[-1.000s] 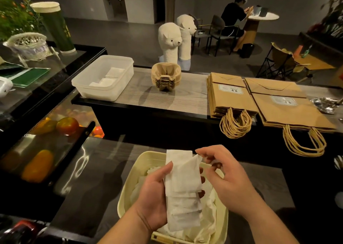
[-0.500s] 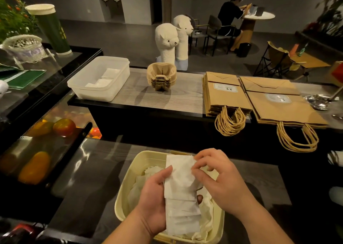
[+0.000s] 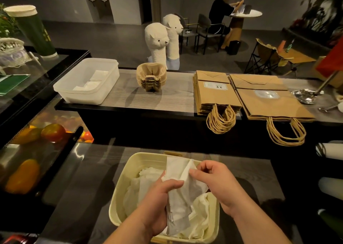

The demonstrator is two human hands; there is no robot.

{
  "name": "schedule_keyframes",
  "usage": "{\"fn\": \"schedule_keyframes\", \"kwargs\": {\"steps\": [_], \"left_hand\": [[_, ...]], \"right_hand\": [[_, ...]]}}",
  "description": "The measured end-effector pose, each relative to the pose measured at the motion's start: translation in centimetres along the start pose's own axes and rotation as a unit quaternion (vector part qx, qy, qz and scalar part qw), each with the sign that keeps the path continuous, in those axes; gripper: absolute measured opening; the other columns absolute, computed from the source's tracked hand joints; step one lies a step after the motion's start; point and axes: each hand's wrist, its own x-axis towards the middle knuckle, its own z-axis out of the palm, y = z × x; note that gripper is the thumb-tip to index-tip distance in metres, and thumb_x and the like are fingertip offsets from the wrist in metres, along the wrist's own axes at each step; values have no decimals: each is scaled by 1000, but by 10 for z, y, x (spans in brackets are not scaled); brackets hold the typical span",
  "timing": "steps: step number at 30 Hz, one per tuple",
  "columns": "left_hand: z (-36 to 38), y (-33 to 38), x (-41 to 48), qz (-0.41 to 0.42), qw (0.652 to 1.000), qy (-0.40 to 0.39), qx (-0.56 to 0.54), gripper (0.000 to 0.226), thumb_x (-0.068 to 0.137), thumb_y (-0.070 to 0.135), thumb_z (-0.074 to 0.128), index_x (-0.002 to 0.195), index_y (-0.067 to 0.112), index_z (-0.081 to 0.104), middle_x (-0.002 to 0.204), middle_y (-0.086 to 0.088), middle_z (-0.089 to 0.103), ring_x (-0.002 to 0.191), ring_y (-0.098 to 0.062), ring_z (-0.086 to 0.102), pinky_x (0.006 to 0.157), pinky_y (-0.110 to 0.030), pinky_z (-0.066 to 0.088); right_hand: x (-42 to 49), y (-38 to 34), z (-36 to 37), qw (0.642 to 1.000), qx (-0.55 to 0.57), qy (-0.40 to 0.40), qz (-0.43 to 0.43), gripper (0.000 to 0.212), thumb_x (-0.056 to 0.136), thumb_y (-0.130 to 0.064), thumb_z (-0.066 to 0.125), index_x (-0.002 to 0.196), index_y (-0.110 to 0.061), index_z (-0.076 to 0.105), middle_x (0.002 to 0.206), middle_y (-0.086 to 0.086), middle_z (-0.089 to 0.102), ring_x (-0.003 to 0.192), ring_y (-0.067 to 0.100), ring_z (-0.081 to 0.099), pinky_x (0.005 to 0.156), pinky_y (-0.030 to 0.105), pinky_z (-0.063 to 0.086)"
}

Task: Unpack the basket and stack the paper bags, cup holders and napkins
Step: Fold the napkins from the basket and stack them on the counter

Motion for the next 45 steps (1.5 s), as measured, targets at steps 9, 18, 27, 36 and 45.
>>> {"fn": "schedule_keyframes", "kwargs": {"steps": [9, 18, 27, 36, 45], "left_hand": [[-17, 3, -1, -34, 988, 0, -151, 69, 88, 56, 56, 127, 1, 70, 126, -26, 62, 91, -38, 61, 88, -47, 47], [-28, 2, -3, 12, 984, -26, -178, 79, 82, 66, 48, 125, 5, 73, 122, -27, 69, 97, -42, 69, 90, -51, 48], [-41, -4, -17, -1, 988, -60, -146, 61, 85, 47, 62, 126, 2, 71, 132, -27, 64, 116, -44, 63, 113, -60, 35], [-42, -1, -19, -28, 985, -76, -153, 67, 86, 53, 59, 129, 3, 70, 131, -24, 65, 122, -40, 57, 121, -54, 30], [-48, 11, -15, -14, 978, -81, -192, 79, 94, 66, 37, 140, 7, 61, 146, -25, 56, 129, -44, 56, 118, -55, 33]], "right_hand": [[1, -19, 2, 997, 70, 27, -13, 30, 90, -12, 70, 67, -20, 53, 75, 9, 48, 73, 24, 44, 67, 41, 38], [-12, -21, 42, 994, -103, 10, -43, 39, 87, -30, 75, 61, -16, 50, 54, -10, 43, 52, 6, 41, 54, 25, 39], [-6, -25, 38, 937, -340, 36, -65, 42, 83, -64, 64, 71, -25, 54, 60, -6, 54, 53, 6, 49, 55, 25, 40], [11, -32, 42, 973, -165, -54, -151, 7, 89, -30, 76, 92, -36, 73, 97, -13, 69, 85, 7, 65, 78, 35, 60], [-9, -42, 40, 965, 10, 40, -258, 13, 93, -7, 67, 90, -19, 71, 82, -4, 70, 76, 9, 65, 65, 21, 53]]}}
